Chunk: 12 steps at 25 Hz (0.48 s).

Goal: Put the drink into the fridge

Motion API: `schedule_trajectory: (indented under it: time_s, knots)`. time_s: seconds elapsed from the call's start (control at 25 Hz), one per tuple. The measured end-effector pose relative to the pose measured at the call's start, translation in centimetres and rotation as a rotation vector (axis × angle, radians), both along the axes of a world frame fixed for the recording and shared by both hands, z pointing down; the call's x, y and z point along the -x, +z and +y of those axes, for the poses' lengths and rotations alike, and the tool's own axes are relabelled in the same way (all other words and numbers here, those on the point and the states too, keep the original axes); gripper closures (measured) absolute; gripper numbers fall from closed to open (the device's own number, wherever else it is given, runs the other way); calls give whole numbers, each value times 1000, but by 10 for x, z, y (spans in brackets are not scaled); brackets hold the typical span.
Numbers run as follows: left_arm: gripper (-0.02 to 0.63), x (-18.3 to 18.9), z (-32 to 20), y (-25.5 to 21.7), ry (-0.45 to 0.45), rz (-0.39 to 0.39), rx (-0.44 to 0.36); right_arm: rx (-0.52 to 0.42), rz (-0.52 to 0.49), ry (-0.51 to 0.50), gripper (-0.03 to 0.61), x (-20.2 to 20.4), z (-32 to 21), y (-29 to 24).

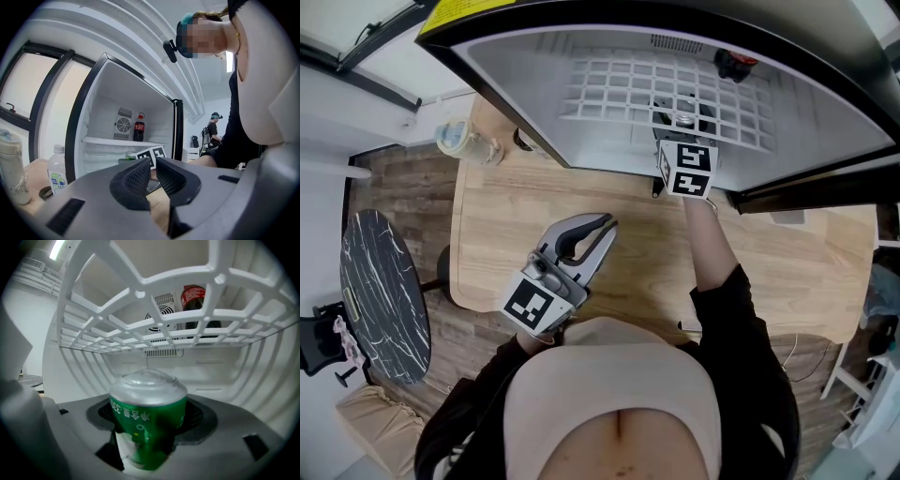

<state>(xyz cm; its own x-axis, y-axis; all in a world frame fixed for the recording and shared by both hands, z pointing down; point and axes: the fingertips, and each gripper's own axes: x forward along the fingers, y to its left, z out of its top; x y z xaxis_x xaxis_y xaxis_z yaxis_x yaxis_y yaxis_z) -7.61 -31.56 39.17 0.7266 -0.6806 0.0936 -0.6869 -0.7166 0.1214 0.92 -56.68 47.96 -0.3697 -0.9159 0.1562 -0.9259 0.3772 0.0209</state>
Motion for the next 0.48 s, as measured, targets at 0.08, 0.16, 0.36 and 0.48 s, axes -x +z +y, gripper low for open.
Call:
schedule_trajectory:
  time_s: [0.08, 0.16, 0.36, 0.48]
  knots:
    - [574, 1, 0, 1, -1, -2, 3, 3, 0, 3, 233, 0, -1, 0]
    - [574, 1, 0, 1, -4, -2, 4, 5, -1, 4, 233, 0, -2, 1]
    - [574, 0, 0, -1, -1, 3, -2, 9, -2, 8, 233, -1, -5, 0]
    - [574, 1, 1, 0, -2, 1, -1, 9, -1, 12, 233, -1, -6, 0]
